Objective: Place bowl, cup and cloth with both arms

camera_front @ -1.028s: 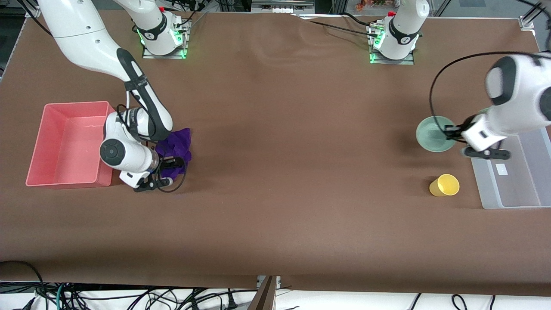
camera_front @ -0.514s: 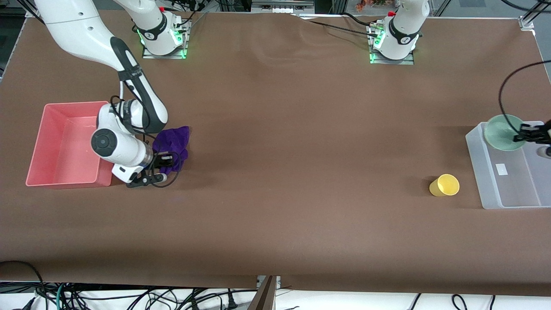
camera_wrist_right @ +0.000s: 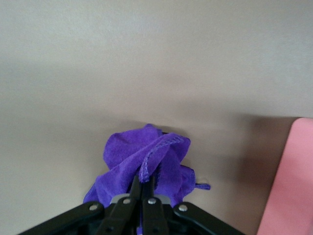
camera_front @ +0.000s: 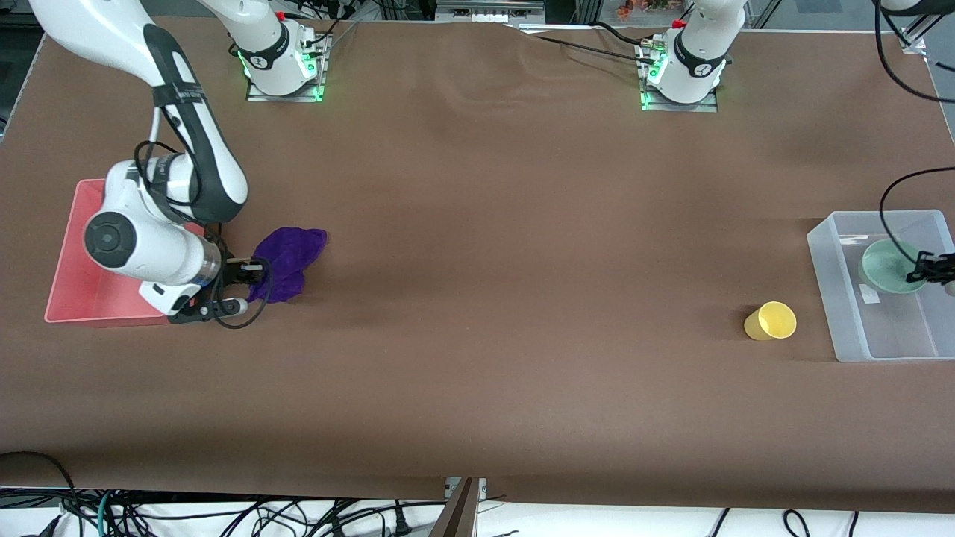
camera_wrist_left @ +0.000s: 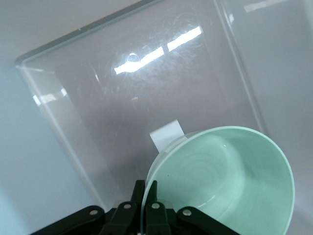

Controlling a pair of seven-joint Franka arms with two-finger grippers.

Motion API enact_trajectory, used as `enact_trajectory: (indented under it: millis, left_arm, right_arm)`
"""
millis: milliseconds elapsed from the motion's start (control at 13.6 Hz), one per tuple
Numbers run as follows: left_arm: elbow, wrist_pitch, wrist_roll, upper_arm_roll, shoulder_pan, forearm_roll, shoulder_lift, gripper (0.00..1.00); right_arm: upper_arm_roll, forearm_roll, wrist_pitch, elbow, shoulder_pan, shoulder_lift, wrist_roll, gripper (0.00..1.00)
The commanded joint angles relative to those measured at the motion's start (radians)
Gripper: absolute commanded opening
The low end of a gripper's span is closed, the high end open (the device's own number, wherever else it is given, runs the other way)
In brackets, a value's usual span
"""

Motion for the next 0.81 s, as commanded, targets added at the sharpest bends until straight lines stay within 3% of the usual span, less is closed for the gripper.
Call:
enact_trajectory:
  millis: [0, 73, 220, 514, 661, 734]
  left_arm:
    - [0.043, -0.003, 0.039, -0.012, 0.008, -0.035, 0.022, 0.42]
    - [0.044, -0.009, 0.038, -0.016, 0.008, -0.037, 0.016, 0.99]
    - [0.047, -0.043, 0.035, -0.02, 0.001, -0.028, -0.029, 1.0]
    - [0.122, -0.279, 0.019, -0.038, -0.111, -0.024, -0.151, 1.0]
    - [0.161, -0.326, -0.048, -0.038, -0.195, -0.024, -0.157, 1.0]
    - [0.164, -0.328, -0.111, -0.036, -0.237, -0.024, -0.157, 1.0]
  right_arm:
    - [0.007, 0.012, -0.103, 0.047, -0.008, -0.026, -0.014, 0.0]
    - [0.007, 0.013, -0.198, 0.104, -0.009, -0.029, -0.014, 0.0]
    - [0.004, 0.012, -0.385, 0.219, -0.012, -0.041, -0.014, 0.0]
    - [-0.003, 0.007, -0.733, 0.44, -0.043, -0.075, -0.069, 0.0]
    - [-0.022, -0.002, -0.835, 0.468, -0.084, -0.124, -0.172, 0.0]
    - [-0.064, -0.004, -0.869, 0.468, -0.088, -0.15, -0.242, 0.0]
